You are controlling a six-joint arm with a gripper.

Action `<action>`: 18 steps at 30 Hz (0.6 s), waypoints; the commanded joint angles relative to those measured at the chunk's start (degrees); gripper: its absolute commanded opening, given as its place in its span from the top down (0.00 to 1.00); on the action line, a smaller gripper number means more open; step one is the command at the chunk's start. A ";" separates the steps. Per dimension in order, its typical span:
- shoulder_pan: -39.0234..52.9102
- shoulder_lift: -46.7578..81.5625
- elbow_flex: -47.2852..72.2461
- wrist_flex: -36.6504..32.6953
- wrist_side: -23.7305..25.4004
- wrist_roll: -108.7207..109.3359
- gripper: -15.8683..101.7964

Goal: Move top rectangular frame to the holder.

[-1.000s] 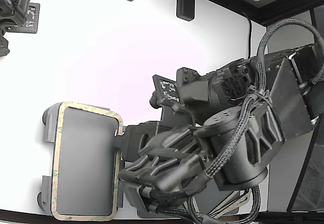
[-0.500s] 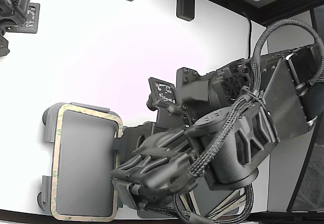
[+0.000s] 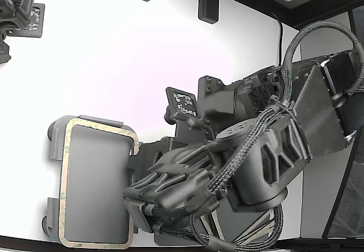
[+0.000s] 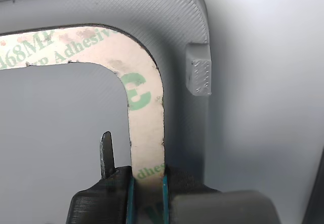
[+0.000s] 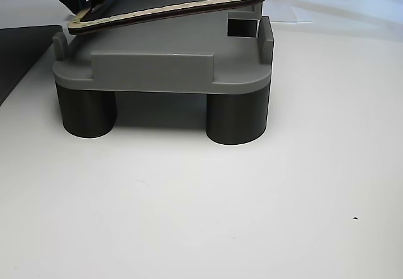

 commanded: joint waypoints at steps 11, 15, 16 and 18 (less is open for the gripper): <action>-1.76 1.14 0.09 0.35 -0.44 -0.70 0.96; -1.85 1.05 0.62 -0.26 -0.79 -0.70 0.96; -1.93 1.05 0.88 -0.53 -0.79 -0.70 0.96; -2.02 1.14 1.76 -1.32 -0.88 -0.70 0.96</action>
